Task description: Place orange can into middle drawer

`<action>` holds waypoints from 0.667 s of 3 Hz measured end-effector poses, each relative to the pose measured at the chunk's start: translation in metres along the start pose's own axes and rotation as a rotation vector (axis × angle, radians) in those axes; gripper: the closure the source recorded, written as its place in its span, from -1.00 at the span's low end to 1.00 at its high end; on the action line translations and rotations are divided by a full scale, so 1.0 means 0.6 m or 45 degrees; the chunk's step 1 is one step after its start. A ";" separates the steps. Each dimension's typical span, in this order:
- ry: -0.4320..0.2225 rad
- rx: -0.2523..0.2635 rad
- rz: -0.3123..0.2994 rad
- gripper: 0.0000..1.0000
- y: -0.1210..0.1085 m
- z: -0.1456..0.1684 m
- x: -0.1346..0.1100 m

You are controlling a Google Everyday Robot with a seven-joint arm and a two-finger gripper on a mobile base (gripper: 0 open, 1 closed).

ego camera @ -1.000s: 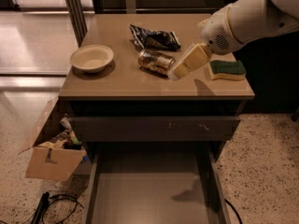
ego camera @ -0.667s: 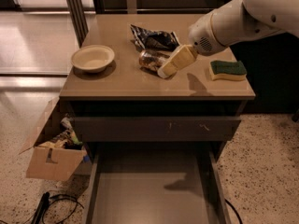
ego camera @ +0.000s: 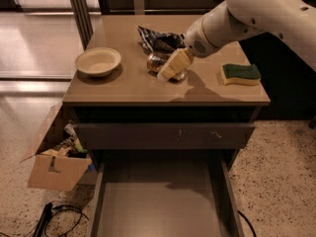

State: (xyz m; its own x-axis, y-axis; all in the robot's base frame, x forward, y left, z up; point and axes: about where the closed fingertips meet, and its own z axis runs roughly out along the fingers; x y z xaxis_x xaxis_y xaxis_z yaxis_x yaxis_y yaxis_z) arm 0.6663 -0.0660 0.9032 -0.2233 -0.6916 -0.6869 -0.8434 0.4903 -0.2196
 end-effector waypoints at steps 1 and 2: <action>0.037 -0.026 0.015 -1.00 -0.008 0.034 0.013; 0.063 -0.063 0.053 -1.00 -0.007 0.067 0.029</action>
Offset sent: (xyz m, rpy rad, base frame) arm 0.0281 0.0082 -0.0618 -0.0012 0.1384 -0.0212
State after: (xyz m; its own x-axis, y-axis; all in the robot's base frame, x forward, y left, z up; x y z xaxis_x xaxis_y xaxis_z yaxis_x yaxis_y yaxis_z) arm 0.6857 -0.0590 0.8646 -0.2819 -0.6971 -0.6592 -0.8558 0.4933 -0.1558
